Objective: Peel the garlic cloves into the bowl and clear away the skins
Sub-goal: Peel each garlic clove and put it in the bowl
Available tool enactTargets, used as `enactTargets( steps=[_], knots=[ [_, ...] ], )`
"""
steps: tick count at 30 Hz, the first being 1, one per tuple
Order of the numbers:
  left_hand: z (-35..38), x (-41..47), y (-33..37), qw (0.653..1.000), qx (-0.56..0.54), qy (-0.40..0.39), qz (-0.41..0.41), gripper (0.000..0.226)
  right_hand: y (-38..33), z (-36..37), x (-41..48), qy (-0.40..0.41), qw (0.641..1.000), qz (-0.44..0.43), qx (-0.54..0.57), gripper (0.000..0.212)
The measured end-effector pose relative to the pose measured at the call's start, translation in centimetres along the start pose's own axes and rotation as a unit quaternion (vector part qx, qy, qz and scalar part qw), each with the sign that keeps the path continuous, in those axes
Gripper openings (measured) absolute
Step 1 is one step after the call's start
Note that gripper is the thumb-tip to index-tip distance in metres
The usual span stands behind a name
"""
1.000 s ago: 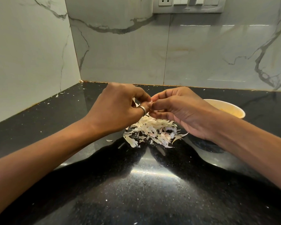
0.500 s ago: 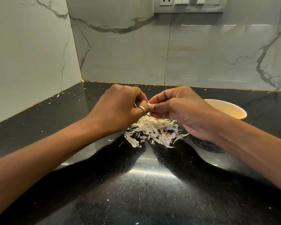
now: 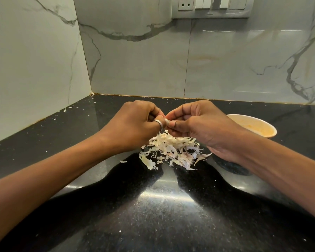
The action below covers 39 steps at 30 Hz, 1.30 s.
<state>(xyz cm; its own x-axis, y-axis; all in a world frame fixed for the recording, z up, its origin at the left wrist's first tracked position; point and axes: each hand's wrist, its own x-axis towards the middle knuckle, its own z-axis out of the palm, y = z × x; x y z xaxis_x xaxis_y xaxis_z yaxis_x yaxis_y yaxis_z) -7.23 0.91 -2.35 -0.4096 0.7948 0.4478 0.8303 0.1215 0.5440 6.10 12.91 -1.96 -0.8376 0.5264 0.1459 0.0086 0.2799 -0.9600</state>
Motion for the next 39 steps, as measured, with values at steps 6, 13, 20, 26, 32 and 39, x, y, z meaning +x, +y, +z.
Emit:
enactTargets(
  steps=[6, 13, 20, 26, 32, 39],
  knots=[
    [-0.26, -0.06, 0.27, 0.999, -0.023, -0.014, -0.036, 0.016, -0.09, 0.17, -0.07, -0.008, 1.000, -0.005, -0.007, 0.009],
    [-0.08, -0.12, 0.21, 0.999, 0.003, -0.007, -0.052, 0.019, -0.54, 0.10, -0.37, -0.005, 1.000, -0.004, 0.022, 0.013],
    [-0.29, -0.21, 0.43, 0.998, -0.007, -0.016, -0.055, 0.018, -0.37, 0.03, -0.11, -0.014, 0.995, 0.033, 0.093, 0.020],
    [-0.28, -0.29, 0.51, 0.998, -0.019, -0.019, -0.054, 0.017, -0.34, -0.31, 0.15, -0.019, 0.985, 0.063, 0.159, 0.020],
    [-0.13, -0.29, 0.35, 0.998, -0.020, -0.016, -0.049, 0.014, -0.30, -0.34, 0.10, -0.020, 0.987, 0.059, 0.150, 0.018],
    [-0.10, -0.23, 0.42, 0.999, -0.013, -0.021, -0.046, 0.014, -0.22, -0.20, -0.02, 0.004, 0.990, 0.059, 0.129, 0.016]
  ],
)
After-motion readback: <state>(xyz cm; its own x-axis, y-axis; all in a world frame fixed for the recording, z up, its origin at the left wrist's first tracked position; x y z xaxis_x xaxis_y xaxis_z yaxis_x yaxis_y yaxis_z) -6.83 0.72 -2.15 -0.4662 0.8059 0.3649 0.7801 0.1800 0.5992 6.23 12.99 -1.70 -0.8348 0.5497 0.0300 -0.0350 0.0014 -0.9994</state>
